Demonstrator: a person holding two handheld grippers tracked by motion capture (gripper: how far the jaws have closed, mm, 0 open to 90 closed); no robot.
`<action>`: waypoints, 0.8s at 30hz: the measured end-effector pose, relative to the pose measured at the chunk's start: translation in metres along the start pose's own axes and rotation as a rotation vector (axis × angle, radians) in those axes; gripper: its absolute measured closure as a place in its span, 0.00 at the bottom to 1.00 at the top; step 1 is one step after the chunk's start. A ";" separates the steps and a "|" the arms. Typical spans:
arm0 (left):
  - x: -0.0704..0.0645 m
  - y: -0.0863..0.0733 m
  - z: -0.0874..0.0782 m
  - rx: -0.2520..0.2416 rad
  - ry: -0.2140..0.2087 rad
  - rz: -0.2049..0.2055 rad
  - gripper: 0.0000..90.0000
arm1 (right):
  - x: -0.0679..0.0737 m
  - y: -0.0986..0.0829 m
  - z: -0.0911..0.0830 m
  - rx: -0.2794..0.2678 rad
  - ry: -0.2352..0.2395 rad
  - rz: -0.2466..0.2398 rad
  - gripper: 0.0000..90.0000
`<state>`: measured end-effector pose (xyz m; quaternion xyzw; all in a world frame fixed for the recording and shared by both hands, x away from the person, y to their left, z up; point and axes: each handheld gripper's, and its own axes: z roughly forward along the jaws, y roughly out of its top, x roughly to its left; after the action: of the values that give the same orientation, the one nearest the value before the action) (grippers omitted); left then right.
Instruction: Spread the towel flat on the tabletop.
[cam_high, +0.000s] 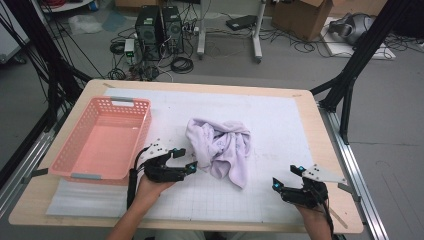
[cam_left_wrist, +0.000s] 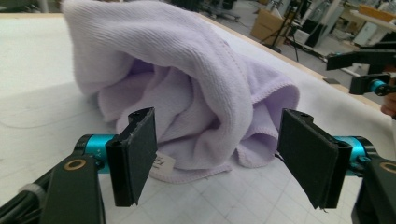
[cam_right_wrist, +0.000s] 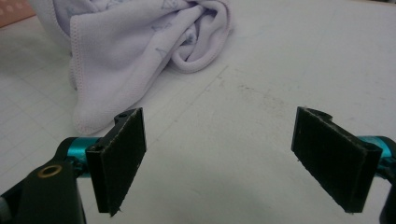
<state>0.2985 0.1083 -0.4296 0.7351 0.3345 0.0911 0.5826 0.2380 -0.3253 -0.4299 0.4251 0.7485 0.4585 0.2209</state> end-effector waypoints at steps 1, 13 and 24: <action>-0.001 0.000 0.003 0.006 0.004 -0.003 0.32 | 0.001 0.001 0.003 0.005 0.009 0.003 0.18; -0.004 -0.002 0.039 0.152 0.038 0.039 0.37 | 0.037 0.016 0.072 0.196 0.070 -0.026 0.26; -0.001 0.009 0.040 0.194 0.114 0.064 0.79 | 0.047 0.020 0.079 0.234 0.081 -0.048 0.99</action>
<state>0.3216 0.0753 -0.4334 0.7920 0.3508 0.1183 0.4855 0.2782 -0.2424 -0.4472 0.4111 0.8151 0.3795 0.1504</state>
